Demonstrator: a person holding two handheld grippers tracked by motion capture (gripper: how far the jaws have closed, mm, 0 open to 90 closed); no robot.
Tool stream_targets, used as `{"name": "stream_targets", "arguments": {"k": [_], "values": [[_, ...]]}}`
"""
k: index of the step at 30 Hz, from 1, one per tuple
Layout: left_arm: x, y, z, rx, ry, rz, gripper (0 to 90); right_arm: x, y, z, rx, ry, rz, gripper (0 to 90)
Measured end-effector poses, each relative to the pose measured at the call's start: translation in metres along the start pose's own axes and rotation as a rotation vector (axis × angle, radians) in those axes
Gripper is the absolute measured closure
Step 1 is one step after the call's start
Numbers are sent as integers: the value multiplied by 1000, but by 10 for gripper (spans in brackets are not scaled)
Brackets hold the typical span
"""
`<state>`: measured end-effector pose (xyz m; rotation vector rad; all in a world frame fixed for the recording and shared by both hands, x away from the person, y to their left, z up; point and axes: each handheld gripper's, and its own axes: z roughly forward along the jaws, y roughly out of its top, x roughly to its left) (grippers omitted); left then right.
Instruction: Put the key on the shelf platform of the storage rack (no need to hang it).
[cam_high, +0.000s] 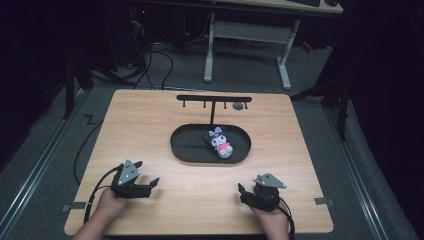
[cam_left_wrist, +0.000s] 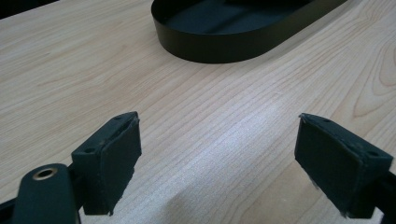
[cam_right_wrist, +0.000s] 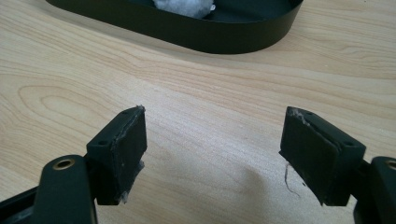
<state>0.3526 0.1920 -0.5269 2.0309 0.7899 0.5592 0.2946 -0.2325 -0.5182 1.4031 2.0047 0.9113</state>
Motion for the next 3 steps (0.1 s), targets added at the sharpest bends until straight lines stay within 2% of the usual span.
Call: {"name": "stream_targets", "arguments": {"k": [3], "values": [[0,0,0,-2,-1,1,154,0,0,1,4,0,3,229]]}}
